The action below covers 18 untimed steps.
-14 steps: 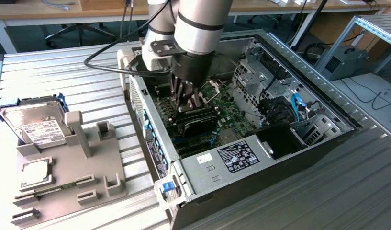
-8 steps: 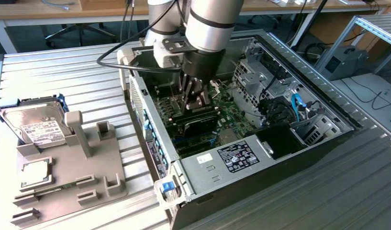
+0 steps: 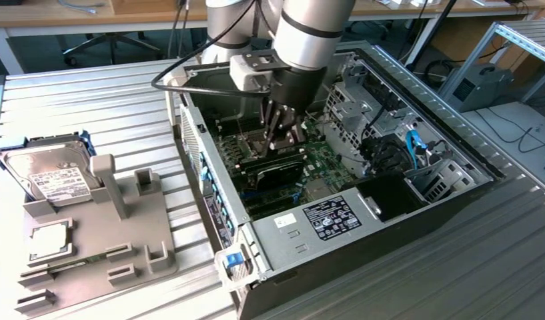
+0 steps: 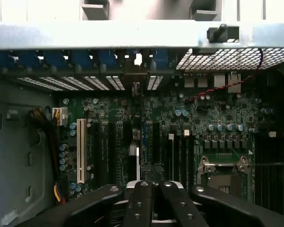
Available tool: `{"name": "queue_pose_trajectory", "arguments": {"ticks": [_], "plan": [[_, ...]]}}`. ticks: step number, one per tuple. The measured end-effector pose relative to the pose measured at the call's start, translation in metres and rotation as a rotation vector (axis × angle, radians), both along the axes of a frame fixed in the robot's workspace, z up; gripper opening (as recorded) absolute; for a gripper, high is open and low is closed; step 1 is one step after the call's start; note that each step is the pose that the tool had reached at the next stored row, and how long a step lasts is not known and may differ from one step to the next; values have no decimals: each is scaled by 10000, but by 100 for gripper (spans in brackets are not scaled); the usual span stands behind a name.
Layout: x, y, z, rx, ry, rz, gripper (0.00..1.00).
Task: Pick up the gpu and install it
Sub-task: 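Press down on the gpu until it lock into place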
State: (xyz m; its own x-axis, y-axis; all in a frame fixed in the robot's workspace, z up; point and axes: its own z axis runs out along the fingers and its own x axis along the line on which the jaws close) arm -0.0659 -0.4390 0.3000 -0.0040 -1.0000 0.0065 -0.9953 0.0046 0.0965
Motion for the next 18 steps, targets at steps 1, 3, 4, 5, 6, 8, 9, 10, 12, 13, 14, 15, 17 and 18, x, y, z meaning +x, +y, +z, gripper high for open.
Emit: {"name": "queue_pose_trajectory", "arguments": {"ticks": [1,3,4,5,6,8,9,10,12,13,14,15,17,18], "plan": [[62,-1,0,1,44,1,11],[158,-1,0,0,115,0,11],[199,-1,0,0,144,1,11],[247,-1,1,-1,179,0,11],[288,-1,0,0,205,0,11],[364,-1,0,-1,255,0,11],[402,-1,1,-1,280,0,11],[437,-1,1,-1,303,1,11],[501,-1,3,1,345,1,11],[503,-1,3,2,345,0,11],[503,-1,3,1,346,0,11],[503,-1,4,0,347,-1,11],[503,-1,4,0,346,0,11],[503,-1,4,0,347,0,11]]}}
